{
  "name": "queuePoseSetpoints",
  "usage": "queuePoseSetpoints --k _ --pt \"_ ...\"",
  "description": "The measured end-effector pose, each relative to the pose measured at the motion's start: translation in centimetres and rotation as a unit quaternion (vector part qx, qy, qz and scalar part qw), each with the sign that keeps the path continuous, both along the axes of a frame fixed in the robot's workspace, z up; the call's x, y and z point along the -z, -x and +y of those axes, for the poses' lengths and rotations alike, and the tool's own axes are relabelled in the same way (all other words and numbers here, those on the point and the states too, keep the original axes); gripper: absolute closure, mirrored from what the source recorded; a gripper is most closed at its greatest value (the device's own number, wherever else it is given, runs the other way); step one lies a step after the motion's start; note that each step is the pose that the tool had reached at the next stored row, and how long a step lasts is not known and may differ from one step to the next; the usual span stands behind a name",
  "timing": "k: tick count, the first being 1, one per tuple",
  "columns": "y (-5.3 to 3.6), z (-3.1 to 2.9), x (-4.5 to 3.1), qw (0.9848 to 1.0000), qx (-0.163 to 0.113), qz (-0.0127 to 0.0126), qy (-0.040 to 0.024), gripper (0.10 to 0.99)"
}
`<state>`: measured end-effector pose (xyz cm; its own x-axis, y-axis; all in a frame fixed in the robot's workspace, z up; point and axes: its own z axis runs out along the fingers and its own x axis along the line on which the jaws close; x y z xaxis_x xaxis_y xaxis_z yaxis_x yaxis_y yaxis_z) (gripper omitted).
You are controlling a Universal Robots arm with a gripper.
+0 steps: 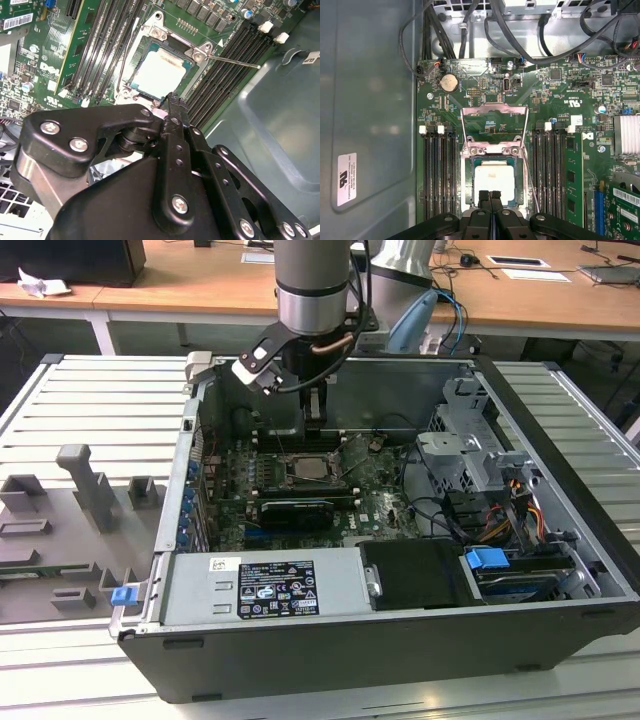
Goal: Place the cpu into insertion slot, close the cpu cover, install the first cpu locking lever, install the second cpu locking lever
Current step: 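Close the cpu cover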
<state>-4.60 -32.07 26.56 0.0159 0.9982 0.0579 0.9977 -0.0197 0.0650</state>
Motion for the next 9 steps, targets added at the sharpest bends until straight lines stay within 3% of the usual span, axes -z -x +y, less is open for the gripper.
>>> queuePoseSetpoints --k 9 --pt "0.00 0.00 -0.67 1.0000 0.000 -0.0001 -0.0002 0.980"
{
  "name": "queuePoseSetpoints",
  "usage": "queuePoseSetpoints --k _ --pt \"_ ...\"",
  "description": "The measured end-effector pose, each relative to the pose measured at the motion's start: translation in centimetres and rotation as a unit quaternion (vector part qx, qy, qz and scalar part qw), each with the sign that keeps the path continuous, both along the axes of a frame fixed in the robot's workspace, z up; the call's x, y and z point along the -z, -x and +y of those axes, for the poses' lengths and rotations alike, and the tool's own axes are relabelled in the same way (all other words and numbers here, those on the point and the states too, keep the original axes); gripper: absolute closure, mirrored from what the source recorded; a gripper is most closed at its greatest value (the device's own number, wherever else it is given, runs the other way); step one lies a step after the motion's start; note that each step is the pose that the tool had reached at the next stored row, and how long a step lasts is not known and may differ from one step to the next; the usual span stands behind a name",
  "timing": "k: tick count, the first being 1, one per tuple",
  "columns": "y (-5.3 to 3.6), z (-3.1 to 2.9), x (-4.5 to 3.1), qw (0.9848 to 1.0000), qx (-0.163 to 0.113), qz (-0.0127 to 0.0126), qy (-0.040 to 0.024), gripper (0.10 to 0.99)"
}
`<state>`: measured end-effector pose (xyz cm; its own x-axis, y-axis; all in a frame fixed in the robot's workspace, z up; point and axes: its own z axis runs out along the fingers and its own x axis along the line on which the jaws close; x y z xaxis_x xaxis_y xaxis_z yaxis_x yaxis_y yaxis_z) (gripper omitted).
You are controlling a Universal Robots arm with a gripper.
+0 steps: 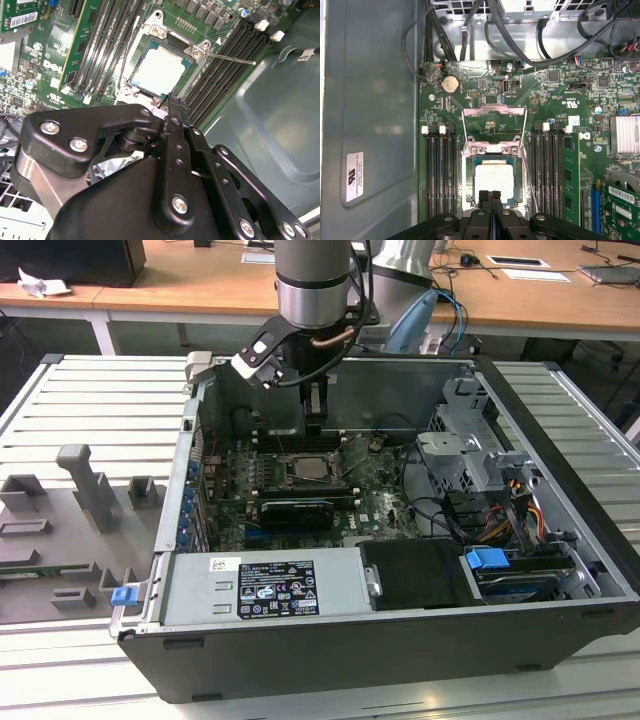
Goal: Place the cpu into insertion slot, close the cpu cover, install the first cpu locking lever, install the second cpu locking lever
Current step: 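Close the cpu cover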
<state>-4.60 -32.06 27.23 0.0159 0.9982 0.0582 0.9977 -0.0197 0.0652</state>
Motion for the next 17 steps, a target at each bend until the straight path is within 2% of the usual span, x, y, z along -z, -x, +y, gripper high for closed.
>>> queuePoseSetpoints --k 17 --pt "0.00 0.00 -0.35 1.0000 0.000 0.0000 0.0000 0.980"
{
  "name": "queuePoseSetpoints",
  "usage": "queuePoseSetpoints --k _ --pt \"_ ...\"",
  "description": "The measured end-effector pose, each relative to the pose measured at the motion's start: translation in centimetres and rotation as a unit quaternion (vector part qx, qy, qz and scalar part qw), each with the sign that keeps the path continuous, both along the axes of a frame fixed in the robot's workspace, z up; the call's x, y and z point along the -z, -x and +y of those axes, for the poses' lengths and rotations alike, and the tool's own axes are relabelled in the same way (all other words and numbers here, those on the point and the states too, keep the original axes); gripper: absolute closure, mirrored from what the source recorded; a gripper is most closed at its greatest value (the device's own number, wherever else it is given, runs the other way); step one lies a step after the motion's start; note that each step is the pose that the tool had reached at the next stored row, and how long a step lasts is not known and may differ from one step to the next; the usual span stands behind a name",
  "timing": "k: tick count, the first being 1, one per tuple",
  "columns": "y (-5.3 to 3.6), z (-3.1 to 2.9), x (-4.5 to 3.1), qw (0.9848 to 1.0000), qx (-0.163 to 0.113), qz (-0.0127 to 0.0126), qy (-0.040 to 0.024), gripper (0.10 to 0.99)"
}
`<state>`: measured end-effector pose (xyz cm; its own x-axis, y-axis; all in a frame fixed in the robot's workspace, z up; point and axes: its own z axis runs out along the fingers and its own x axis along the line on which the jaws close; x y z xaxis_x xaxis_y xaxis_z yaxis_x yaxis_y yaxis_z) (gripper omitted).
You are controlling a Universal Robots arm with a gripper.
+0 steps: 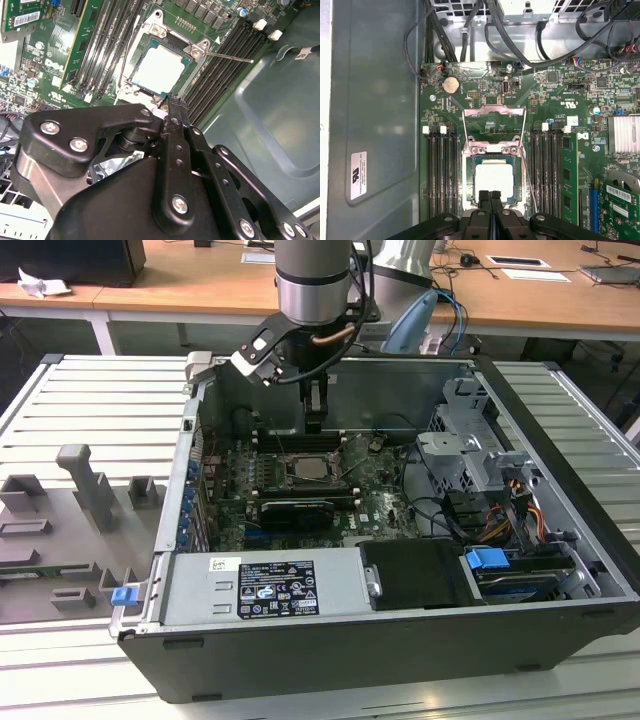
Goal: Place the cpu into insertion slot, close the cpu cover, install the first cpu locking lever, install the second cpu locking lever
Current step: 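Close the cpu cover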
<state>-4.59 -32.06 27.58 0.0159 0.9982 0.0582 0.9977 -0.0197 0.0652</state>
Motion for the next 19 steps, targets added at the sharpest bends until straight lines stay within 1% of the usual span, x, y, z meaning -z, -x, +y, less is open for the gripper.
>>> queuePoseSetpoints --k 19 --pt "0.00 0.00 -0.30 1.0000 0.000 0.0000 0.0000 0.980"
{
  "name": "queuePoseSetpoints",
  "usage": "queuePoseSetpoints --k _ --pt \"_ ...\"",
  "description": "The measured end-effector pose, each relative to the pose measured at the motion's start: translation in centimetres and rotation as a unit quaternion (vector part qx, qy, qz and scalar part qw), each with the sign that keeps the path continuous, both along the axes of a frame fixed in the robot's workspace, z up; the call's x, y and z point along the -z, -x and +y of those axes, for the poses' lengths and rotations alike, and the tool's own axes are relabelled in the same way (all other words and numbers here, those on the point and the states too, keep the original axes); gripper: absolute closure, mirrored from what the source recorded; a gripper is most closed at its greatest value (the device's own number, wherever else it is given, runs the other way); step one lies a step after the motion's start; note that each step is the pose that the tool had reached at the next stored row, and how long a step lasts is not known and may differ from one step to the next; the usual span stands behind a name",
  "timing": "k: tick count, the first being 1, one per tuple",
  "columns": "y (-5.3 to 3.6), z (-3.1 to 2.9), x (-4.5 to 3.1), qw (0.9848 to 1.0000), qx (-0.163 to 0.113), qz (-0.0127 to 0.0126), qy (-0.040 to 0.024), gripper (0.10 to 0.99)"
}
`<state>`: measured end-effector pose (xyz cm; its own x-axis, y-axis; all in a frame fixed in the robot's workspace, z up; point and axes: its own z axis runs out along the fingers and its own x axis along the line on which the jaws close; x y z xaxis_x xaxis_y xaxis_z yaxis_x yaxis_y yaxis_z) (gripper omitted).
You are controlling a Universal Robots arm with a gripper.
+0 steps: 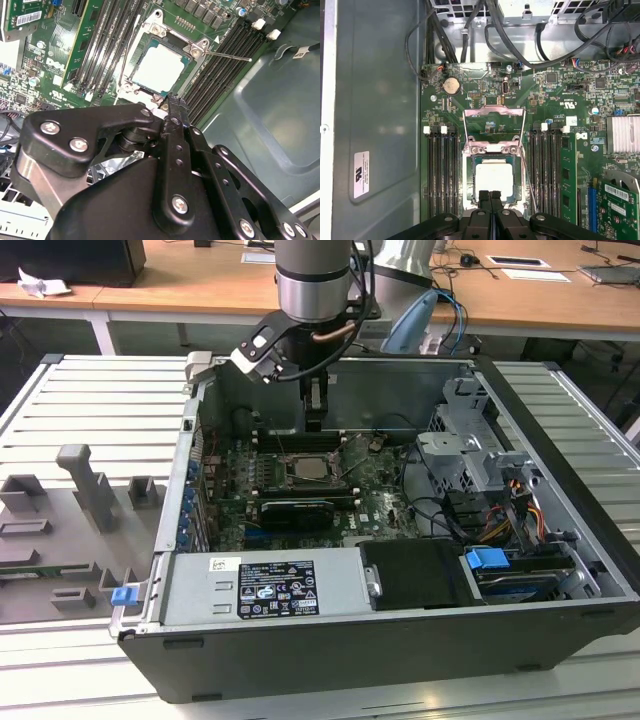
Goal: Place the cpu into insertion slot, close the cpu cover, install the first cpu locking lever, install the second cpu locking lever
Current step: 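Close the cpu cover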
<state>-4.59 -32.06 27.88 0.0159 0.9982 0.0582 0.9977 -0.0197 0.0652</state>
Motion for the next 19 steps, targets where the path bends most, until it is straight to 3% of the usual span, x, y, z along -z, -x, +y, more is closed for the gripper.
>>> queuePoseSetpoints --k 5,13,19 --pt "0.00 0.00 -0.18 1.0000 0.000 0.0000 -0.0001 0.980" --pt "-2.95 0.00 -0.19 1.0000 0.000 0.0002 0.0000 0.980" --pt "-3.71 0.00 -0.20 1.0000 0.000 0.0004 0.0000 0.980"
